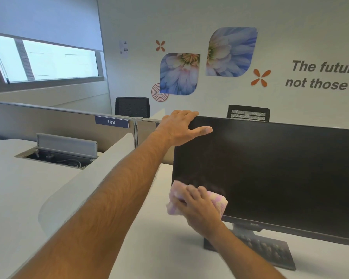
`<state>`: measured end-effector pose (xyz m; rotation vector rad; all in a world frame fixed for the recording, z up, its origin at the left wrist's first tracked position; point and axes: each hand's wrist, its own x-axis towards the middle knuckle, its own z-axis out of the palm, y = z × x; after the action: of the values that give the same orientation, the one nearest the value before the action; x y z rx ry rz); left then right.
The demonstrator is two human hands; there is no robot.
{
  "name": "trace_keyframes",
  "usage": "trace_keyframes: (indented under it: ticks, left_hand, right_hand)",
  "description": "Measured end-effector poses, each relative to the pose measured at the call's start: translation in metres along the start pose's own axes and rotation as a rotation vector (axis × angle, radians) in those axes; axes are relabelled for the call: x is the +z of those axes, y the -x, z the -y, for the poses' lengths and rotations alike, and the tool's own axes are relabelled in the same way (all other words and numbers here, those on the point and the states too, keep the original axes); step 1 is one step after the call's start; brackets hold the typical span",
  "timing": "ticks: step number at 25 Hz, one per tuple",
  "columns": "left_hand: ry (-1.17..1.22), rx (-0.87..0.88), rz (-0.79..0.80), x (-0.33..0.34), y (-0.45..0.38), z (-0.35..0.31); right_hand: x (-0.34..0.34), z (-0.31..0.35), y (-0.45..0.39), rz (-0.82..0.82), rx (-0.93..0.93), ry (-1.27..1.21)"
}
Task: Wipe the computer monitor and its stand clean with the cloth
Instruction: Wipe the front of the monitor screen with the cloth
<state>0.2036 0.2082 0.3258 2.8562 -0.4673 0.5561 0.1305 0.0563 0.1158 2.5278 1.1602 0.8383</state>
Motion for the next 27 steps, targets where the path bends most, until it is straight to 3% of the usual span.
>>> trace_keyframes:
  ticks: [2, 5, 7, 10, 12, 17, 21, 27]
  left_hand:
    - [0.008, -0.009, -0.006, 0.001, -0.001, 0.001]
    - [0.008, -0.006, -0.010, 0.003, -0.001, 0.005]
    - [0.003, -0.004, -0.011, 0.003, 0.000, 0.006]
    - [-0.001, -0.005, -0.010, 0.002, 0.001, 0.001]
    - [-0.014, -0.008, -0.005, 0.000, -0.001, -0.002]
    - [-0.020, -0.009, -0.002, 0.000, 0.001, 0.003]
    - [-0.011, -0.008, -0.010, 0.001, 0.000, -0.002]
    - [-0.013, -0.011, -0.014, 0.003, 0.000, 0.002]
  right_hand:
    - [-0.002, -0.001, -0.001, 0.038, 0.037, -0.023]
    - [0.012, 0.009, 0.014, 0.218, -0.310, 0.107]
    - [0.015, 0.011, 0.019, 0.250, -0.386, 0.137]
    - [0.011, 0.005, 0.009, 0.065, -0.113, 0.087]
    - [0.002, 0.000, 0.004, 0.067, 0.044, -0.002]
    - [0.005, 0.012, 0.015, 0.269, -0.378, 0.101]
    - [0.004, 0.006, 0.005, 0.167, -0.112, -0.022]
    - [0.012, 0.019, -0.001, 0.294, -0.244, 0.095]
